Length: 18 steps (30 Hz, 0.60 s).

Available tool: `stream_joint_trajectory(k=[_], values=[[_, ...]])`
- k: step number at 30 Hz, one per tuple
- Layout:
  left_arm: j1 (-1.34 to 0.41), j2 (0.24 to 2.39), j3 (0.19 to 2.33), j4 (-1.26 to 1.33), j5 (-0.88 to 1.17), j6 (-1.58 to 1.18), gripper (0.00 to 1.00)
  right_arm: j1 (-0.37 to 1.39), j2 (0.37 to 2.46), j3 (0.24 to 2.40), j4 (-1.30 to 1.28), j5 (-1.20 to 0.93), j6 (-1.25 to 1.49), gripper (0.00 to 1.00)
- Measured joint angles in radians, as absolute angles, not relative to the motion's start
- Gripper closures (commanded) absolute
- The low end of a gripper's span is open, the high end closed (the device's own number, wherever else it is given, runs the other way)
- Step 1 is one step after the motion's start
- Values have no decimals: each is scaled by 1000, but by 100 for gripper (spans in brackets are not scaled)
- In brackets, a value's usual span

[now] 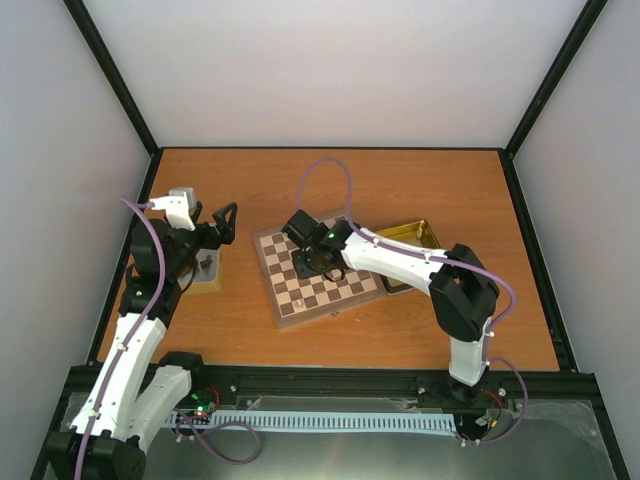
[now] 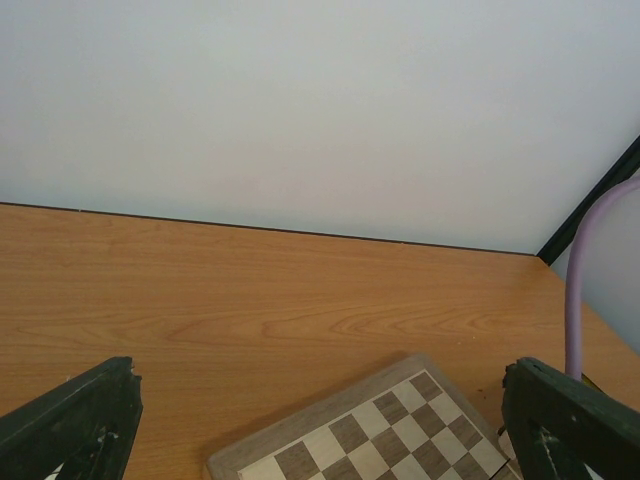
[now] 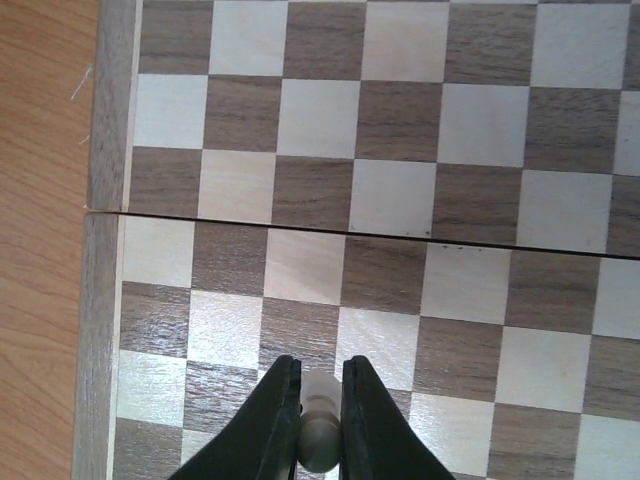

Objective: Set up the chess pieces on the board
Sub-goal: Place the chess piece on the chessboard.

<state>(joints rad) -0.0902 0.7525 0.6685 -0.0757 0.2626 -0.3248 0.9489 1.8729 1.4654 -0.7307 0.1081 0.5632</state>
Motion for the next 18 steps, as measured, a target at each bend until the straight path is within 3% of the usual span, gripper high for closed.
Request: stream_joint_trajectory(k=[11, 18], values=[[-90, 762, 669, -75, 263, -325, 0, 971, 1943, 1500, -793, 100, 542, 88], [-90, 766, 669, -75, 263, -325, 0, 973, 1972, 1501, -820, 105, 534, 79]])
